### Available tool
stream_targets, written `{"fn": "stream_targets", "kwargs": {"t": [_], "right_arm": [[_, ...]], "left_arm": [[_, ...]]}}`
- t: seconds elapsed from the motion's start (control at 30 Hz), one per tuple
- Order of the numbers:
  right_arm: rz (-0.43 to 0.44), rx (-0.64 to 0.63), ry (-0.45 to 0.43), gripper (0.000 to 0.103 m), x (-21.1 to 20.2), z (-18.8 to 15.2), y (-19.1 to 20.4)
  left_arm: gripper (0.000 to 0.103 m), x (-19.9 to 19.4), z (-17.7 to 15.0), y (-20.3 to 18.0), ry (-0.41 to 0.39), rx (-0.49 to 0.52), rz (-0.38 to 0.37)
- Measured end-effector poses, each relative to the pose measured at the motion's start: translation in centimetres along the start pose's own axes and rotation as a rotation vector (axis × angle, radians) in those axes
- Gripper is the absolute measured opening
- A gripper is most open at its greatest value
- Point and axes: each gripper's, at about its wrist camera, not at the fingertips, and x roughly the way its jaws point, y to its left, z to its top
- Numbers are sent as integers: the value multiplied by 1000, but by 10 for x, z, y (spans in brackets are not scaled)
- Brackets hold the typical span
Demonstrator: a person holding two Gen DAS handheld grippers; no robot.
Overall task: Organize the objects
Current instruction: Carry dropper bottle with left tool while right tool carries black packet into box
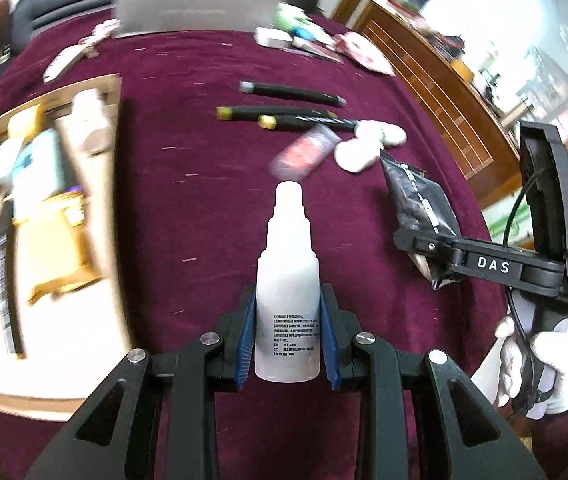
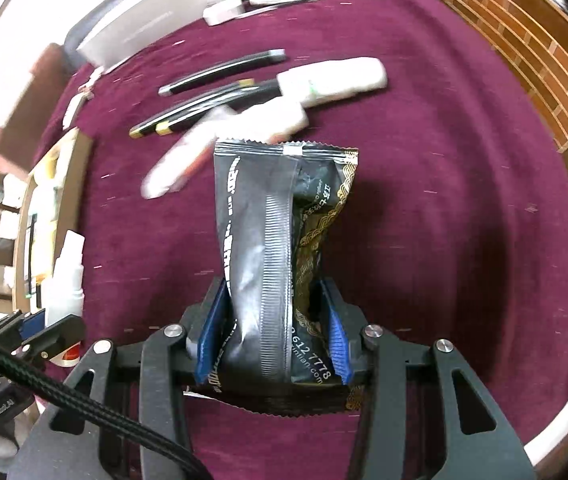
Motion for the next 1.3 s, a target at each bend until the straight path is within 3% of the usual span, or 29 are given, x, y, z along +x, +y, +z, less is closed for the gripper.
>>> {"fn": "stream_targets", "kwargs": {"t": [0.27, 0.63, 0.93, 1.3], "right_arm": [[92, -92, 23, 44, 12, 5, 87], [182, -168, 100, 44, 40, -1, 185], [191, -197, 156, 44, 60, -17, 230], [175, -224, 185, 45, 70, -30, 256]], "left_arm": [[25, -31, -14, 79, -58, -133, 54], [25, -32, -31, 161, -48, -238, 82], [25, -16, -35, 190, 6, -278, 43], [25, -12, -25, 203, 3, -279, 18]]}}
